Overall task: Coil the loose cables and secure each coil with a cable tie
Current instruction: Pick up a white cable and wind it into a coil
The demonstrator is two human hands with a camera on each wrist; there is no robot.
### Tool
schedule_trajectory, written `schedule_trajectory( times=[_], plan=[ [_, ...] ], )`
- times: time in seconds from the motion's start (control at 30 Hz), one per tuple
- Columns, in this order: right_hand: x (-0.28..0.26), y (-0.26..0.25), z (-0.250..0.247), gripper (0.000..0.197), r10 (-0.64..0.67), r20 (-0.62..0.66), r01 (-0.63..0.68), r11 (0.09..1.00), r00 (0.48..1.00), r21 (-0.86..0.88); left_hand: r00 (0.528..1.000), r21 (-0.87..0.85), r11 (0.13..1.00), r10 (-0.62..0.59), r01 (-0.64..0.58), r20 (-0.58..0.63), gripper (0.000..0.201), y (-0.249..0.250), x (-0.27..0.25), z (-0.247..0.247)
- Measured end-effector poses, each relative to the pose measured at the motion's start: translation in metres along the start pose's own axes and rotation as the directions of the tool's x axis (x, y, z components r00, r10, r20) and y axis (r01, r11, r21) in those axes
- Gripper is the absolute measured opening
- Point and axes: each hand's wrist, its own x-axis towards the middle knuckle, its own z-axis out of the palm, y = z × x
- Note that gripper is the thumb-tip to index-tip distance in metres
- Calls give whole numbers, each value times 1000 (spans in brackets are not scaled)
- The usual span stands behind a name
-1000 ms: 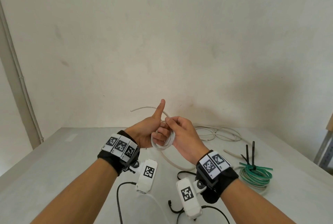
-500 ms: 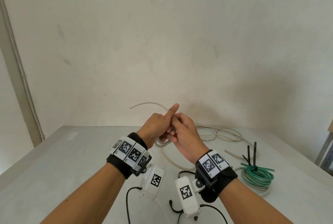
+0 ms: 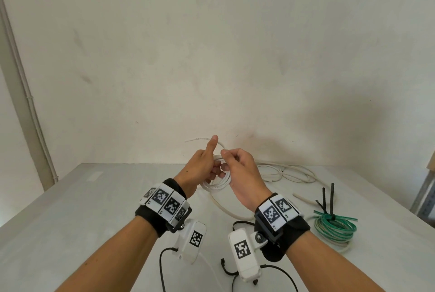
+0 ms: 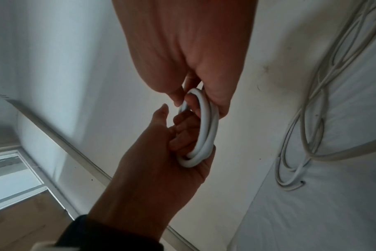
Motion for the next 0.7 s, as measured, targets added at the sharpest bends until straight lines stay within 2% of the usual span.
schedule_trajectory(
  times=[0.13, 0.17, 0.27, 0.43, 0.57, 0.7],
  plan=[
    [-1, 1, -6, 25, -28, -38, 27, 999, 999, -36, 968, -25, 999, -19, 26, 252, 41, 1, -6, -10],
    [0, 1, -8, 24, -30, -53, 27, 999, 998, -43, 959, -25, 1000, -6, 14, 283, 35, -3, -6, -12],
    [1, 2, -12, 19, -21, -71, 20, 1000, 997, -22, 976, -102, 995, 11, 12, 216, 12, -13, -5, -11],
    [-1, 0, -11, 24, -63, -73, 61, 997, 995, -40, 980, 66, 982, 169, -177, 106, 25, -19, -9, 2],
    [-2, 2, -10, 20, -102, -152, 97, 995, 983, -37, 977, 80, 977, 187, -196, 105, 29, -15, -6, 6],
    [-2, 3, -7, 18, -119, -186, 115, 993, 975, -30, 980, 38, 979, 198, -199, 35, 40, -18, -5, 12]
  ],
)
